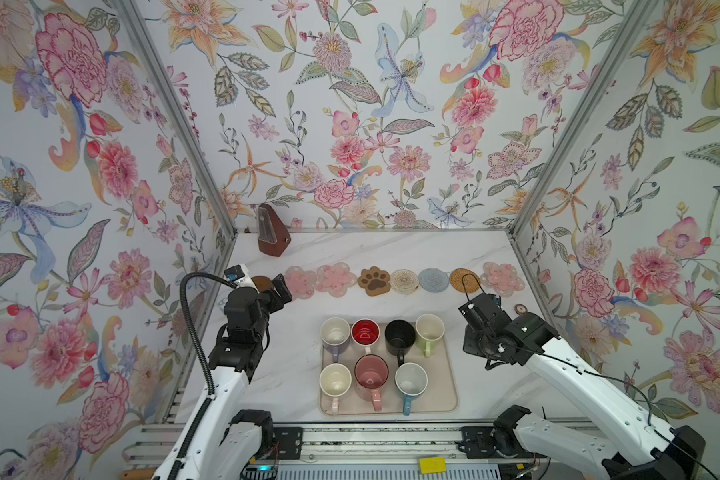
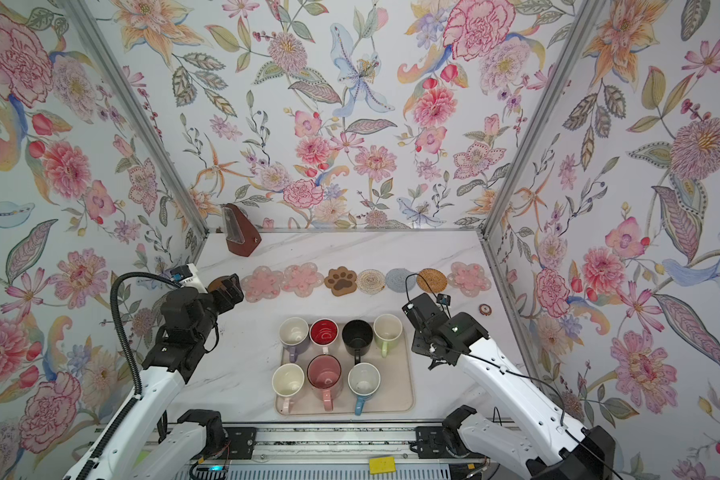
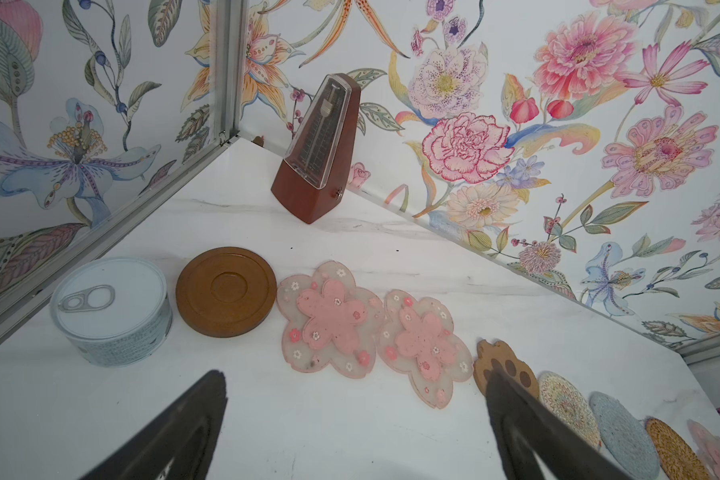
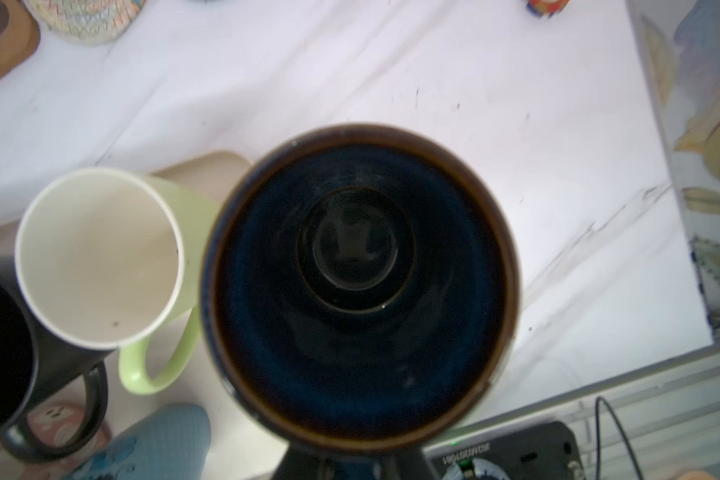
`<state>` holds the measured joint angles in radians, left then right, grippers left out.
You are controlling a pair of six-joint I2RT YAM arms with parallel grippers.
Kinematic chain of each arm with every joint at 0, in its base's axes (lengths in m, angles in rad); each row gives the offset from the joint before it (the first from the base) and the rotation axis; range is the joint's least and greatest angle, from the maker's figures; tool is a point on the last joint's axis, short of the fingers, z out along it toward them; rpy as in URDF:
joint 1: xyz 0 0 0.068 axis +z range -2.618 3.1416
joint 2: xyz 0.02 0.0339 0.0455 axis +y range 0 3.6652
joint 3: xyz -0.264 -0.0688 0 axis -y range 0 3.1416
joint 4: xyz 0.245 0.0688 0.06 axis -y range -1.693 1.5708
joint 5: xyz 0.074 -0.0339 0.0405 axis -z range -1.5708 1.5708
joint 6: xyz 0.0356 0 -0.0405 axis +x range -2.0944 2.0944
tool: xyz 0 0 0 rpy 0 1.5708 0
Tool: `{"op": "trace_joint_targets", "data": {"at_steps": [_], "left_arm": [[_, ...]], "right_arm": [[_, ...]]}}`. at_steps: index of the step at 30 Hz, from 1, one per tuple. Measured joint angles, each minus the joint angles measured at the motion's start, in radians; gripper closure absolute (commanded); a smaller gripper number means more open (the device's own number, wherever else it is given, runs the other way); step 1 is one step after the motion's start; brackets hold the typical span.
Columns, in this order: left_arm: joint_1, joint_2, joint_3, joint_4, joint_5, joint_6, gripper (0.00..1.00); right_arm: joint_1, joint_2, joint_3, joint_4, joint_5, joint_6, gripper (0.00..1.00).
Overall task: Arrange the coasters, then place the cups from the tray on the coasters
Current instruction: 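Carry the navy mug with the right gripper toward the pink flower coaster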
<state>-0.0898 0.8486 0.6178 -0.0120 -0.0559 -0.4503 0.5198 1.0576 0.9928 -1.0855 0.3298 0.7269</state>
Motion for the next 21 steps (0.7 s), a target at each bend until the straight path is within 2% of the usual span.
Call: {"op": "trace_joint_targets", "data": {"at_steps": [4, 10, 15, 21], "left_arm": [[0.005, -0.01, -0.005, -0.002, 0.0, 0.002, 0.01], [0.011, -0.034, -0.005, -0.002, 0.005, 0.006, 0.01], [0.012, -0.034, -0.005, -0.002, 0.008, 0.009, 0.01], [0.015, -0.034, -0.005, -0.003, 0.02, 0.01, 0.01]], "right_arm": [[-0.203, 0.114, 0.065, 0.122, -0.019, -0.156, 1.0], [-0.422, 0.288, 0.116, 0.307, -0.067, -0.313, 1.0], [-0.531, 0.426, 0.164, 0.439, -0.095, -0.377, 1.0], [-0.603, 0.627, 0.291, 0.552, -0.132, -0.417, 1.0]]}}
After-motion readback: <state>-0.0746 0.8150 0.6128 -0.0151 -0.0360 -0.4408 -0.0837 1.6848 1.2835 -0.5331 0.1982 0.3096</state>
